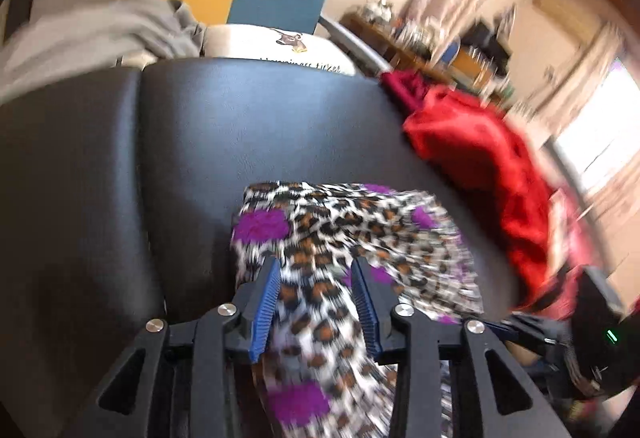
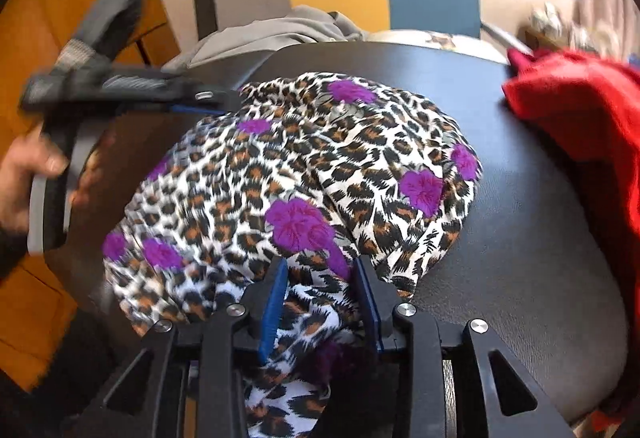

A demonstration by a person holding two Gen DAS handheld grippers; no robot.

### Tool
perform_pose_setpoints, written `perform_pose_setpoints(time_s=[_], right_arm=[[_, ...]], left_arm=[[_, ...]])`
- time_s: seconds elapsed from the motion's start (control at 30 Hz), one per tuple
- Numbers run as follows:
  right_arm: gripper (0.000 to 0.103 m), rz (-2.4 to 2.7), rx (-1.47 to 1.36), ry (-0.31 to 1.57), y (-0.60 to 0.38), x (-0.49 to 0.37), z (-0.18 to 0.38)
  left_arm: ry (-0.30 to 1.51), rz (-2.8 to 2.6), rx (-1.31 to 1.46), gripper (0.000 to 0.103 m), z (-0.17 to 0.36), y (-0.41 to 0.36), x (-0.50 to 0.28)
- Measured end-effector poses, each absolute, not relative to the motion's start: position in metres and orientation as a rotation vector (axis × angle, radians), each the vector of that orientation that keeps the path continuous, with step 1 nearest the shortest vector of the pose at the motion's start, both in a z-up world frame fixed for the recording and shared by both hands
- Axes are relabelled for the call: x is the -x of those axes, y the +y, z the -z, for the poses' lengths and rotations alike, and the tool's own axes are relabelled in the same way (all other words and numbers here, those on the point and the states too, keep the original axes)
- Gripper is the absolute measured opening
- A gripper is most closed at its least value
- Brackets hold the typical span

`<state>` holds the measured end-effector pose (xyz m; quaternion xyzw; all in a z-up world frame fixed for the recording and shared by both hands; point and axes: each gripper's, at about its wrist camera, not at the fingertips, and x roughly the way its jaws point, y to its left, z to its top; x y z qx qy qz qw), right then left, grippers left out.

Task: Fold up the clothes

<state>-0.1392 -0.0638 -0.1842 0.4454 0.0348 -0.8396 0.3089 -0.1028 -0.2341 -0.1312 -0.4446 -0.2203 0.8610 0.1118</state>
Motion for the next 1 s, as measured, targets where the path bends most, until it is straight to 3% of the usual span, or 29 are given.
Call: perform_pose_setpoints(time_s=[0.03, 0.1, 0.17, 0.3, 0.43, 0.8, 0.83, 0.87, 0.9, 0.93, 1.0], right_arm=[[0.045, 2.213, -1.186, 0.036, -0.061, 0.143, 0.182], [0.071, 2.200, -1.203, -0.075, -0.056, 0.151, 0.178], [0.078, 2.183, -1.218, -0.185, -0.051, 0.160, 0.174], [0.082, 2.121, -1.265, -0.405, -0.038, 0.176, 0.172], [0.082, 2.068, -1.322, -0.486, -0.010, 0.158, 0.198], [0.083, 2.112, -1.266, -0.421, -0.005, 0.143, 0.199], [0.082, 2.129, -1.261, -0.384, -0.006, 0.141, 0.198], [0.068, 2.145, -1.257, -0.346, -0.007, 0.139, 0.196], [0.035, 2.160, -1.259, -0.327, -0.004, 0.137, 0.197], [0.031, 2.175, -1.263, -0.312, -0.001, 0.135, 0.198], [0.029, 2.188, -1.266, -0.298, 0.003, 0.133, 0.199]], left_arm=[[-0.723, -2.487, 1.306, 0.045, 0.134, -0.244, 0.096], [-0.819, -2.416, 1.314, 0.049, 0.142, -0.256, 0.084], [-0.852, -2.383, 1.337, 0.052, 0.153, -0.259, 0.076], [-0.908, -2.301, 1.359, 0.057, 0.174, -0.253, 0.068], [-0.872, -2.300, 1.350, 0.057, 0.181, -0.242, 0.079], [-0.836, -2.201, 1.344, 0.057, 0.188, -0.212, 0.114], [-0.844, -2.175, 1.348, 0.051, 0.191, -0.207, 0.113], [-0.851, -2.150, 1.353, 0.040, 0.194, -0.203, 0.112], [-0.861, -2.130, 1.362, 0.031, 0.196, -0.200, 0.110], [-0.873, -2.133, 1.369, 0.024, 0.198, -0.199, 0.108], [-0.887, -2.176, 1.346, 0.020, 0.196, -0.199, 0.101]])
